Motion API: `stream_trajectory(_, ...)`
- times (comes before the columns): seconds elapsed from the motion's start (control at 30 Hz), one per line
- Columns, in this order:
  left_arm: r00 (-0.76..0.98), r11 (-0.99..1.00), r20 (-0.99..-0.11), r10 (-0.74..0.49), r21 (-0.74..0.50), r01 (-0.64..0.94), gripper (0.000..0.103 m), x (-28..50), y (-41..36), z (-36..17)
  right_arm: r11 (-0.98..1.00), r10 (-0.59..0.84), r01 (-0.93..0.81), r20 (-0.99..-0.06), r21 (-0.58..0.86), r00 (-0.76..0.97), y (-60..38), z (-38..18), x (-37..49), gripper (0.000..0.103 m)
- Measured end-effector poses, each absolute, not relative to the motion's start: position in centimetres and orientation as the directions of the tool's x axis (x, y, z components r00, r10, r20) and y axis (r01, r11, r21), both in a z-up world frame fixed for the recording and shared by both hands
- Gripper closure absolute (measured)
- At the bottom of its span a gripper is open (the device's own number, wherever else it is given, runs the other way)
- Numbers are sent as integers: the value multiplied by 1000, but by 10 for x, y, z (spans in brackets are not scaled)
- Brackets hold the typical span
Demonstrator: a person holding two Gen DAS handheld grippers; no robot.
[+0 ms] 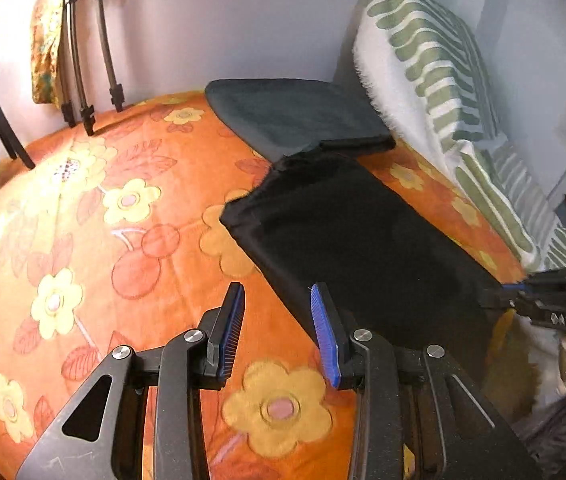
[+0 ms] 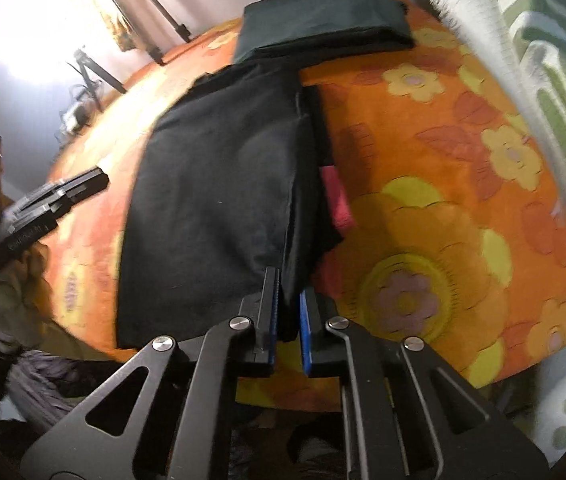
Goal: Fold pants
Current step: 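Move both open grippers to the folded trousers' edge beside the grey cloth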
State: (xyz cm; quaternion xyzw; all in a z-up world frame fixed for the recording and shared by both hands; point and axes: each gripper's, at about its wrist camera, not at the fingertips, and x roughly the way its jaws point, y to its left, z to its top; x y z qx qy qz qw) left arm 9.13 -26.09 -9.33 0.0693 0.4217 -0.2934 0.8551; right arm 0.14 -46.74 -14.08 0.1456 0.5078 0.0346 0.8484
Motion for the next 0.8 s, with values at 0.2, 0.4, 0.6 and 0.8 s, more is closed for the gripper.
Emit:
stream_trajectory(0.2,478,854,-782,-399,-128,504,70,129,-273,-112,971,149,93,-864,219,480,-469,-144,9,94)
stream_trajectory(0.4,553,890,-785,-280,4,456,67,158,-277,-127,969,158,93,-863,229,480,-471,-147,9,94)
stream_trajectory(0.6,592,899,-765,-254,38,435,67,156,-266,-112,972,136,102,-863,211,486,-475,-140,6,88)
stream_trajectory(0.8,492,880,-787,-371,-129,457,65,130,-241,-95,970,148,76,-805,232,574,-485,-113,14,48)
